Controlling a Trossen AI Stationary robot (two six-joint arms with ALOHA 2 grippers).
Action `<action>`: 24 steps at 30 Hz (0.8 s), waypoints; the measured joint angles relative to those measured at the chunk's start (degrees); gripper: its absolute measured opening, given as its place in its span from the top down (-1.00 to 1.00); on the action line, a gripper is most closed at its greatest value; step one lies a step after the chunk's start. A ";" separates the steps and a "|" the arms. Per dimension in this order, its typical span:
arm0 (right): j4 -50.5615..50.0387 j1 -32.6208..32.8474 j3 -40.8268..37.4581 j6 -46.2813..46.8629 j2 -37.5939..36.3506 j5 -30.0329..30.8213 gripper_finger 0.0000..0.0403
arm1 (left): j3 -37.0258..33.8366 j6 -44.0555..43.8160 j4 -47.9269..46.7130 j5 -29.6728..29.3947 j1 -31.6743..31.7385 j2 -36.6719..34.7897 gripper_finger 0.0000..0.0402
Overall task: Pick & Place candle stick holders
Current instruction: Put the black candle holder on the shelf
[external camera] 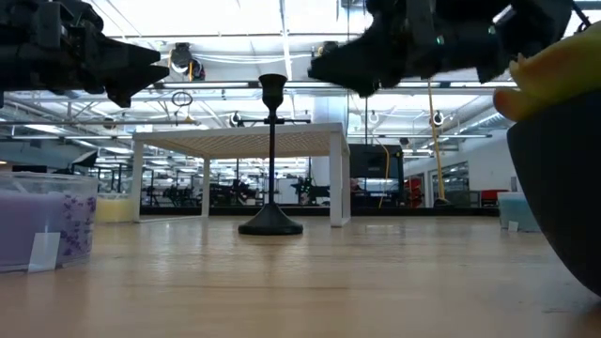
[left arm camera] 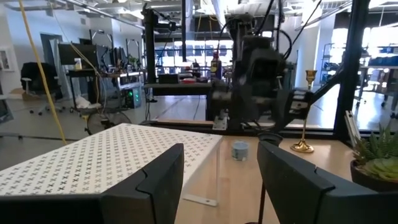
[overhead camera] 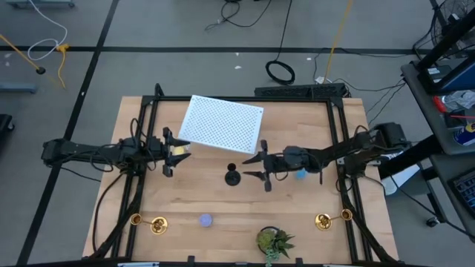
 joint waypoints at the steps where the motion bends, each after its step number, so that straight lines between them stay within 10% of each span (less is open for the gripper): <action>1: -0.33 0.29 0.61 0.00 0.04 0.01 0.23 | 0.00 0.09 0.10 -0.02 0.00 0.00 -0.05; 13: -4.80 0.16 5.71 3.40 6.26 1.44 0.20 | 0.00 -0.39 0.62 -1.54 0.01 0.00 -0.05; 24: -4.53 -1.33 7.86 3.98 7.98 0.58 -0.31 | 0.00 -0.37 0.60 -1.54 0.01 0.00 -0.05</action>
